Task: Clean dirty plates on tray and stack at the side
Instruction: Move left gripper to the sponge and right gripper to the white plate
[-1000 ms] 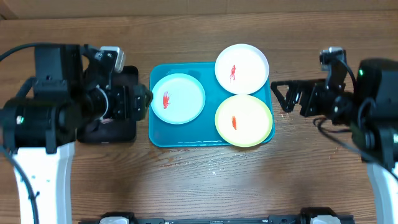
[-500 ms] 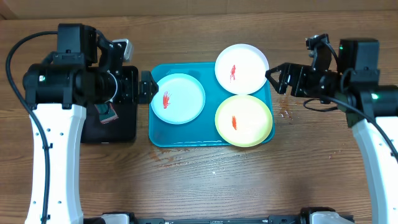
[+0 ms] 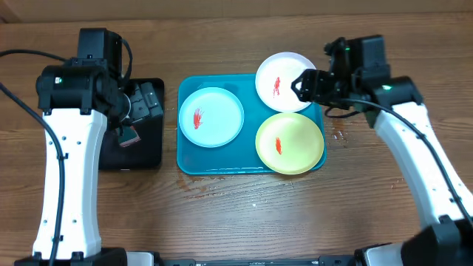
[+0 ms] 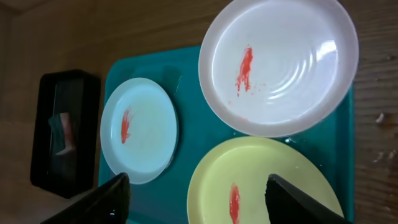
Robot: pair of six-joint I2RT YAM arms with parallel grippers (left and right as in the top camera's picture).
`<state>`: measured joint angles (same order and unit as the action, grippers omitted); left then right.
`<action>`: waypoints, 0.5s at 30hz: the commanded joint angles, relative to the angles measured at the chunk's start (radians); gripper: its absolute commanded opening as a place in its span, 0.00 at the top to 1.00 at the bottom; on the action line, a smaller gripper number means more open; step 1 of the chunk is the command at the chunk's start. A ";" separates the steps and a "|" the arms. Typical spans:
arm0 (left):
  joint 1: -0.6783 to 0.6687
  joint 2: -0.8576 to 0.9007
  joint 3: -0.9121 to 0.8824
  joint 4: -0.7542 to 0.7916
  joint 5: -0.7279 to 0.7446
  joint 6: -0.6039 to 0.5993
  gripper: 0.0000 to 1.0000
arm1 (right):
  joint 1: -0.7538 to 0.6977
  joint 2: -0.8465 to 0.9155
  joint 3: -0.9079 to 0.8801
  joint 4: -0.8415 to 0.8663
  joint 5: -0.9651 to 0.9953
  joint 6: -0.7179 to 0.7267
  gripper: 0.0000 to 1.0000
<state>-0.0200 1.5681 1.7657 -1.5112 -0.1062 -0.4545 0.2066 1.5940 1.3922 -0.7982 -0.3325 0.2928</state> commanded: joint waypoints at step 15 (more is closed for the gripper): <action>-0.006 0.172 0.025 -0.035 -0.069 -0.074 0.05 | 0.253 0.151 0.030 0.144 0.238 0.127 0.41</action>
<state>-0.0200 1.7248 1.7679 -1.5490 -0.1551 -0.5034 0.4461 1.7351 1.3922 -0.6662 -0.1581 0.3988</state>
